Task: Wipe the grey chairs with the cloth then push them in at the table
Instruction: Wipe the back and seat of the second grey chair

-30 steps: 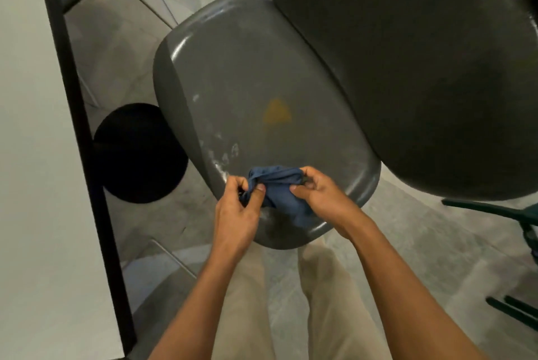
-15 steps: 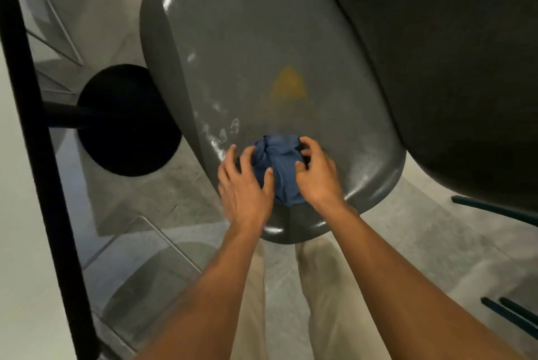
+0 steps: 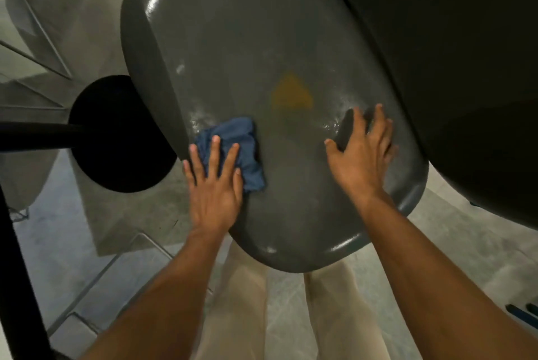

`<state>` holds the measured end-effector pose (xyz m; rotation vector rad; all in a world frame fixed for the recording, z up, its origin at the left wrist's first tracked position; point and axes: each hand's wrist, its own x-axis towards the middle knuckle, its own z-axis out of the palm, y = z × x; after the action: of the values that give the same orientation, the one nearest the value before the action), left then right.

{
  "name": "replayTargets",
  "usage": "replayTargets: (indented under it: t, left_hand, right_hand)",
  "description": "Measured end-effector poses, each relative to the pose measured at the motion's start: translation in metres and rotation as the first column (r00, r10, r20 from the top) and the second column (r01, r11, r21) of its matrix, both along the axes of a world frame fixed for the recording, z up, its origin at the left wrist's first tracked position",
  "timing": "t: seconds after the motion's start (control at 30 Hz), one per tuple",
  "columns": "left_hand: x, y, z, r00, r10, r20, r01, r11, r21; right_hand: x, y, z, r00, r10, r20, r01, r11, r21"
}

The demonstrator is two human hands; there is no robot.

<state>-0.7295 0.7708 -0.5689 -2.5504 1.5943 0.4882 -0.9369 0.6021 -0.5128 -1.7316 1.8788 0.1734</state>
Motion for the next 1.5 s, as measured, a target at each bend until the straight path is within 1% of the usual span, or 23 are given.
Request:
replayTargets:
  t: [0.07, 0.1, 0.2, 0.27, 0.47, 0.6, 0.67, 0.73, 0.8, 0.87, 0.93, 1.07, 1.1, 1.23, 1.3, 1.37, 1.43, 1.5]
  left_hand:
    - [0.029, -0.023, -0.002, 0.999, 0.031, 0.039, -0.031, 0.999, 0.014]
    - [0.041, -0.037, -0.001, 0.998, 0.036, 0.061, -0.037, 0.999, 0.013]
    - [0.068, -0.084, -0.001, 0.994, 0.036, 0.103, -0.033, 0.999, -0.027]
    - [0.08, -0.116, -0.001, 0.993, 0.041, 0.109, -0.035, 0.998, -0.057]
    - [0.09, -0.204, -0.003, 0.985, 0.111, 0.129, -0.095, 0.987, -0.129]
    - [0.081, -0.239, 0.002, 0.989, 0.086, 0.122, -0.069, 0.988, -0.14]
    - [0.082, -0.238, 0.009, 0.989, 0.05, 0.143, -0.028, 0.988, -0.15]
    - [0.087, -0.231, 0.015, 0.986, -0.042, 0.16, 0.068, 0.984, -0.164]
    - [0.094, -0.227, 0.016, 0.985, -0.12, 0.125, 0.137, 0.982, -0.133]
    - [0.101, -0.233, 0.012, 0.984, -0.14, 0.107, 0.149, 0.986, -0.075]
    - [0.106, -0.246, 0.007, 0.984, -0.131, 0.119, 0.137, 0.989, -0.046]
    - [0.092, -0.291, 0.004, 0.99, -0.033, 0.134, 0.05, 0.992, -0.119]
    - [0.086, -0.305, 0.005, 0.991, -0.033, 0.13, 0.051, 0.989, -0.136]
    - [0.071, -0.351, 0.005, 0.969, -0.21, 0.133, 0.228, 0.963, -0.142]
    - [0.076, -0.354, 0.003, 0.956, -0.256, 0.141, 0.276, 0.949, -0.152]
    - [0.087, -0.345, 0.002, 0.952, -0.267, 0.15, 0.291, 0.943, -0.164]
    - [0.101, -0.33, 0.004, 0.959, -0.231, 0.166, 0.258, 0.951, -0.17]
    - [0.112, -0.313, 0.005, 0.976, -0.146, 0.163, 0.174, 0.97, -0.169]
  right_hand:
    - [0.0, -0.011, -0.004, 0.998, -0.061, -0.001, 0.061, 0.995, 0.079]
    - [0.001, -0.015, -0.006, 0.998, -0.066, -0.007, 0.067, 0.989, 0.133]
    - [0.005, -0.019, -0.011, 0.996, 0.014, -0.084, 0.011, 0.96, 0.281]
    - [0.007, -0.019, -0.013, 0.991, 0.06, -0.119, -0.019, 0.948, 0.316]
    - [0.014, -0.018, -0.015, 0.982, 0.091, -0.167, -0.029, 0.939, 0.341]
    - [0.017, -0.019, -0.017, 0.976, 0.096, -0.193, -0.025, 0.939, 0.342]
    - [0.019, -0.02, -0.015, 0.974, 0.099, -0.205, -0.021, 0.935, 0.353]
    - [0.021, -0.022, -0.015, 0.972, 0.098, -0.212, -0.016, 0.934, 0.357]
    - [0.022, -0.022, -0.014, 0.973, 0.091, -0.215, -0.008, 0.934, 0.356]
    - [0.022, -0.022, -0.014, 0.973, 0.084, -0.213, -0.005, 0.938, 0.348]
    - [0.022, -0.021, -0.014, 0.973, 0.083, -0.216, -0.006, 0.942, 0.336]
    - [0.022, -0.019, -0.016, 0.971, 0.088, -0.225, -0.01, 0.946, 0.325]
    - [0.022, -0.019, -0.017, 0.97, 0.088, -0.226, -0.01, 0.946, 0.323]
    - [0.023, -0.02, -0.018, 0.972, 0.081, -0.22, -0.004, 0.945, 0.328]
    - [0.024, -0.021, -0.017, 0.972, 0.076, -0.221, 0.002, 0.944, 0.331]
    - [0.024, -0.021, -0.017, 0.974, 0.071, -0.216, 0.007, 0.941, 0.34]
    - [0.025, -0.022, -0.017, 0.975, 0.07, -0.212, 0.007, 0.939, 0.343]
    - [0.025, -0.022, -0.018, 0.975, 0.067, -0.212, 0.01, 0.939, 0.344]
